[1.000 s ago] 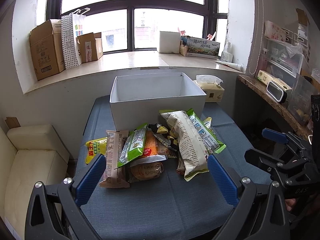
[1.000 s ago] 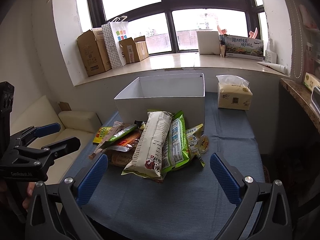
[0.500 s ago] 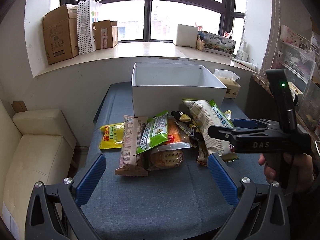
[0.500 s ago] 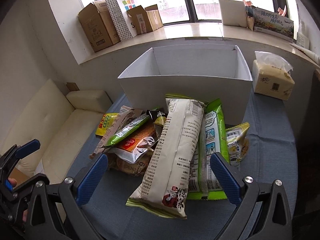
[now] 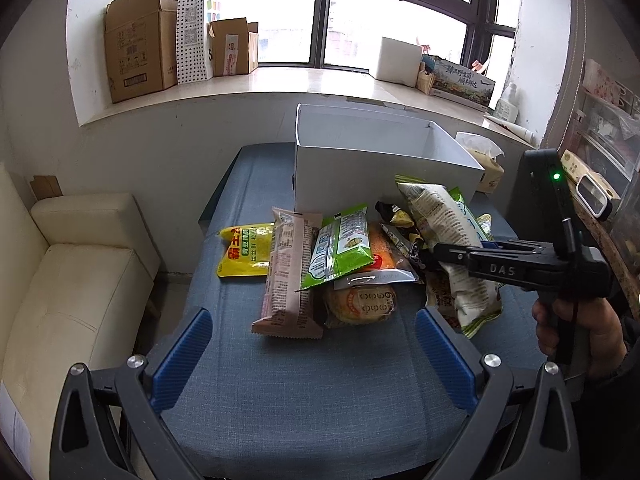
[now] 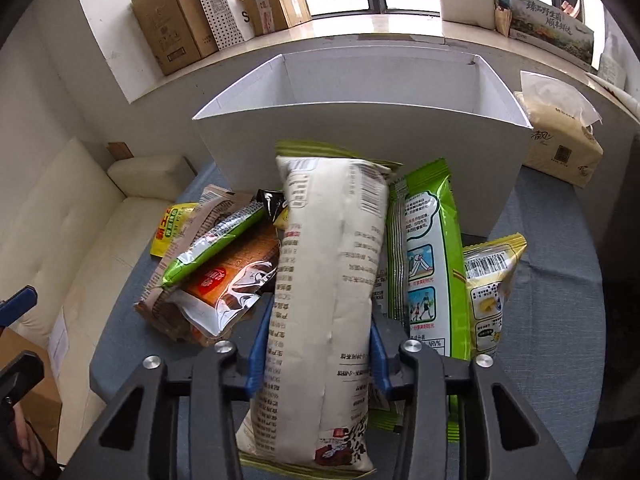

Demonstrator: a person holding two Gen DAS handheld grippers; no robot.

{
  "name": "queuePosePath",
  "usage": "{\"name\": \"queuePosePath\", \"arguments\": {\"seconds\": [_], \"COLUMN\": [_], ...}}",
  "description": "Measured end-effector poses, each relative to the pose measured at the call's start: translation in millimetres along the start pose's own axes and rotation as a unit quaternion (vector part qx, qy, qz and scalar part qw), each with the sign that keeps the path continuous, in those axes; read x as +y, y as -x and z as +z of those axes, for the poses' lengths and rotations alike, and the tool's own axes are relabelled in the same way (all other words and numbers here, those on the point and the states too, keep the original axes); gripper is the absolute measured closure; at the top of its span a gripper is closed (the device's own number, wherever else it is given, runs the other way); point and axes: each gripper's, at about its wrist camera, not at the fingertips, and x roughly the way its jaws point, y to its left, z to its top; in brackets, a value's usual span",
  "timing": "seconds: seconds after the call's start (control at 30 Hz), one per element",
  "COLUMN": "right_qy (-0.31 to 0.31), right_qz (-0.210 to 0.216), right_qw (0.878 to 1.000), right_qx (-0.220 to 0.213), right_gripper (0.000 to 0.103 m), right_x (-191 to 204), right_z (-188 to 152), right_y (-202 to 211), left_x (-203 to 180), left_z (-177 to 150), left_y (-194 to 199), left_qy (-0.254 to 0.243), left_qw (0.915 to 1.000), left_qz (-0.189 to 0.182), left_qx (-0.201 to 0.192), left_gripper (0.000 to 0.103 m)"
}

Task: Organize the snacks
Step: 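Grasp the tall white chip bag with right gripper while left gripper nears green stick pack, then put white chip bag in box with right gripper while left gripper drops stick pack in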

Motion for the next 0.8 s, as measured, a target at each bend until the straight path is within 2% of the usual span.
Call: {"name": "queuePosePath", "arguments": {"seconds": [0.1, 0.27, 0.37, 0.53, 0.6, 0.63, 0.73, 0.8], "right_qy": [-0.019, -0.051, -0.066, -0.08, -0.083, -0.084, -0.088, -0.088], "right_qz": [0.017, 0.042, 0.043, 0.044, 0.042, 0.044, 0.043, 0.044], "right_qw": [0.999, 0.993, 0.989, 0.984, 0.983, 0.982, 0.982, 0.982], "right_qx": [-0.032, -0.095, -0.124, -0.154, -0.161, -0.162, -0.162, -0.16], "right_gripper": [0.067, 0.067, 0.067, 0.067, 0.067, 0.067, 0.067, 0.067], "right_x": [-9, -28, -38, -50, -53, -54, -55, -56], "right_z": [0, -7, -14, -33, -41, -43, -47, -49], "right_y": [26, 82, 108, 141, 149, 151, 152, 150], "left_x": [0, -6, -9, -2, 0, -2, -11, -16], "left_z": [-1, 0, 10, 44, 57, 62, 70, 70], "left_y": [-5, -13, -28, -77, -99, -110, -140, -158], "left_qy": [0.002, -0.007, -0.015, 0.018, 0.032, 0.029, -0.003, -0.019], "left_qw": [1.0, 0.9999, 0.9995, 0.9945, 0.9915, 0.9909, 0.9921, 0.9897], "left_qz": [-0.001, -0.007, -0.019, -0.081, -0.095, -0.096, -0.062, -0.058], "left_qx": [0.003, 0.009, 0.018, 0.064, 0.083, 0.09, 0.11, 0.13], "left_gripper": [0.0, 0.0, 0.0, 0.0, 0.0, 0.0, 0.0, 0.0]}}
